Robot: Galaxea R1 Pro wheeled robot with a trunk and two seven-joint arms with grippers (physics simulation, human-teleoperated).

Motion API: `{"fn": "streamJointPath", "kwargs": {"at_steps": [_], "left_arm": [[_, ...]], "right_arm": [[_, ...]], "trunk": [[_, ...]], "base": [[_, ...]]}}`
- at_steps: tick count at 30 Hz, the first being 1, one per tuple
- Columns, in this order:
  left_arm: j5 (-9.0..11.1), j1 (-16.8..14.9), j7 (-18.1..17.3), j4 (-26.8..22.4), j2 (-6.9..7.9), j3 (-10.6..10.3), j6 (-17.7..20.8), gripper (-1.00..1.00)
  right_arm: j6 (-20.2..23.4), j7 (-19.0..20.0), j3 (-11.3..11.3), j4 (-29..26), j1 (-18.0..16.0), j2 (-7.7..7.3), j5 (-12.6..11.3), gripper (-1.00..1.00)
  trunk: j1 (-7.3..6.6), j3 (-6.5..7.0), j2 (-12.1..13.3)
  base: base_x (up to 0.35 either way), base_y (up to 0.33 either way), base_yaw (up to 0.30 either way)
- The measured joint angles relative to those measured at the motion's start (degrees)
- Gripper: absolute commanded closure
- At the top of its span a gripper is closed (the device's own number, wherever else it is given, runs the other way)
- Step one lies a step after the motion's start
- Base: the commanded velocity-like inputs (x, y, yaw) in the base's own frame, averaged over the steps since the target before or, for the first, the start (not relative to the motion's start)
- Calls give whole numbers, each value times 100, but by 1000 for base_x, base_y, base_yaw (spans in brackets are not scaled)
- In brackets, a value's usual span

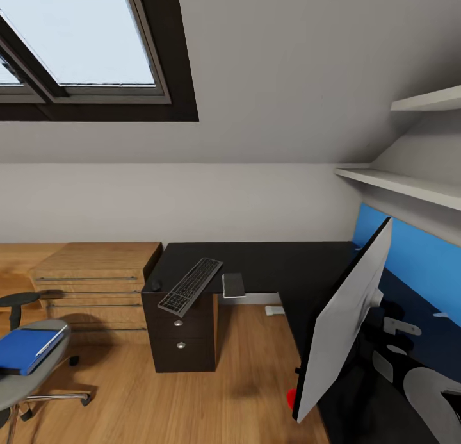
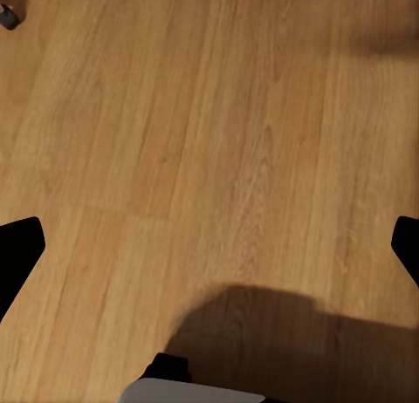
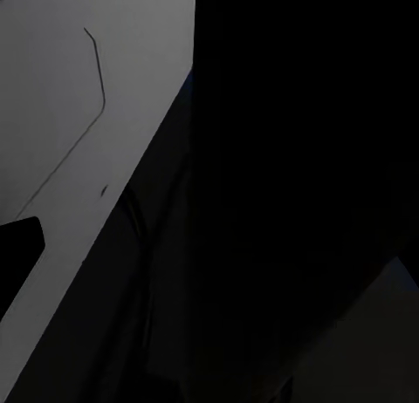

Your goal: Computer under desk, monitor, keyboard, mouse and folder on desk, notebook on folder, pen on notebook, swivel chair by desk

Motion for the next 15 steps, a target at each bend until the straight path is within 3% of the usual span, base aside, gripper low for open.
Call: {"fn": "streamJointPath", "kwargs": {"at_steps": [10, 15], "left_arm": [[1, 0, 0, 1, -3, -2, 0, -100], [0, 0, 0, 0, -4, -2, -1, -100]], "right_arm": [[2, 6, 17, -4, -1, -14, 12, -100], [4, 7, 7, -3, -1, -111, -9, -100]], "trunk": [[0, 0, 0], [0, 0, 0]], "base": [[0, 0, 0], [0, 0, 0]]}}
